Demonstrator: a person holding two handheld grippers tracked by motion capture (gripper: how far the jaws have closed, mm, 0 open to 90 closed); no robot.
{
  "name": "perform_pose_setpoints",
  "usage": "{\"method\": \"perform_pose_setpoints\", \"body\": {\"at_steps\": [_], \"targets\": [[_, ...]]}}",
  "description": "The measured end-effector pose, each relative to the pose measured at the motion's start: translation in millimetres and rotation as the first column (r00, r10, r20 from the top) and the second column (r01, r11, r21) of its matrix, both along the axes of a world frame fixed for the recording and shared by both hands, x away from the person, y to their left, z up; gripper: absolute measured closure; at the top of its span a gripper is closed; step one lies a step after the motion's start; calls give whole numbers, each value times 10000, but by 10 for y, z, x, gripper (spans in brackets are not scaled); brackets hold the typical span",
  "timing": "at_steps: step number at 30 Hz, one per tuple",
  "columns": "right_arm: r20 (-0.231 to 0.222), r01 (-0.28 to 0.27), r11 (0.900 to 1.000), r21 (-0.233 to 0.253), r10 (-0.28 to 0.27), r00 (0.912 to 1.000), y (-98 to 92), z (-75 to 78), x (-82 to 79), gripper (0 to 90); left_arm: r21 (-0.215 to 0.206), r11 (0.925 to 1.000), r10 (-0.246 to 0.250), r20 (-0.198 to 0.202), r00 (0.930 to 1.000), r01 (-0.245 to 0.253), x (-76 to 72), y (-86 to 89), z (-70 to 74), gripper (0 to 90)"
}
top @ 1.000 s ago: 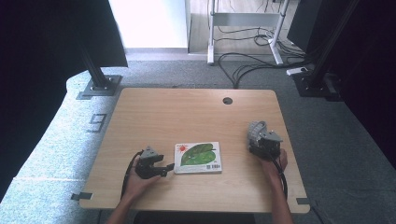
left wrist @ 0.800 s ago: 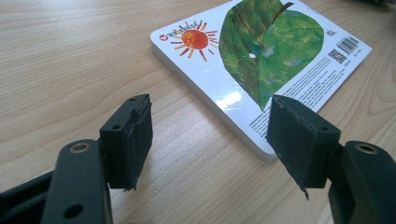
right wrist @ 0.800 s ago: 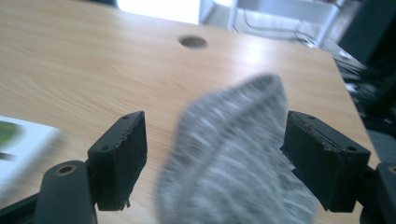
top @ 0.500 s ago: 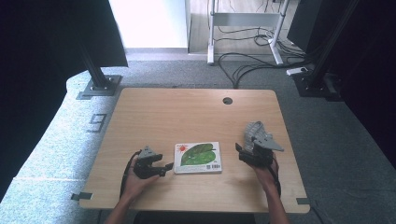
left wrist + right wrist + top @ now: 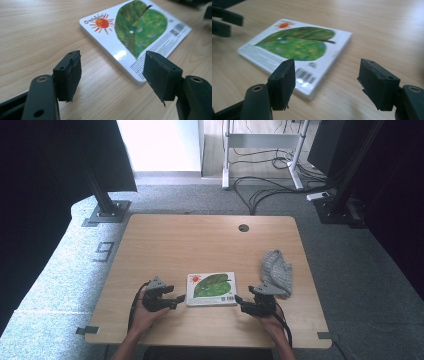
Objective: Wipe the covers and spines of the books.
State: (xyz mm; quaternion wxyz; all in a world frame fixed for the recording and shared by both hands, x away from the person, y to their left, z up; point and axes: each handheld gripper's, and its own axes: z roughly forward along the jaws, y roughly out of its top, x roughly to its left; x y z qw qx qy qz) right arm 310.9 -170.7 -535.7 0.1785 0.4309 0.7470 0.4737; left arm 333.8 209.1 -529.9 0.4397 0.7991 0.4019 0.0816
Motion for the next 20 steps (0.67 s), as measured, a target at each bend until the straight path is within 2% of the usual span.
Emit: {"method": "perform_pose_setpoints", "body": {"at_steps": [1,3,4,8,13,20], "targets": [[-49,-199,9998,17,199,9998,23,-8,-7,292,-103,9999,36,25,10000,-36,0,14,17,312],[64,-277,9991,-306,279,9996,64,-11,-17,299,-248,9996,140,112,9998,-137,2,34,35,317],[-22,-408,9991,-139,407,9992,82,-22,-12,300,-181,9997,152,80,9999,-150,8,33,28,316],[-86,-566,9967,-582,562,9984,138,-56,-18,300,-6,10000,84,77,9999,-84,-8,4,12,314],[11,-673,9959,-608,675,9977,163,-41,-19,300,31,10000,76,99,9999,-76,-24,4,12,311],[-37,-631,9966,-529,630,9980,106,-36,31,298,29,9999,109,30,9999,-109,-23,15,2,308]]}}
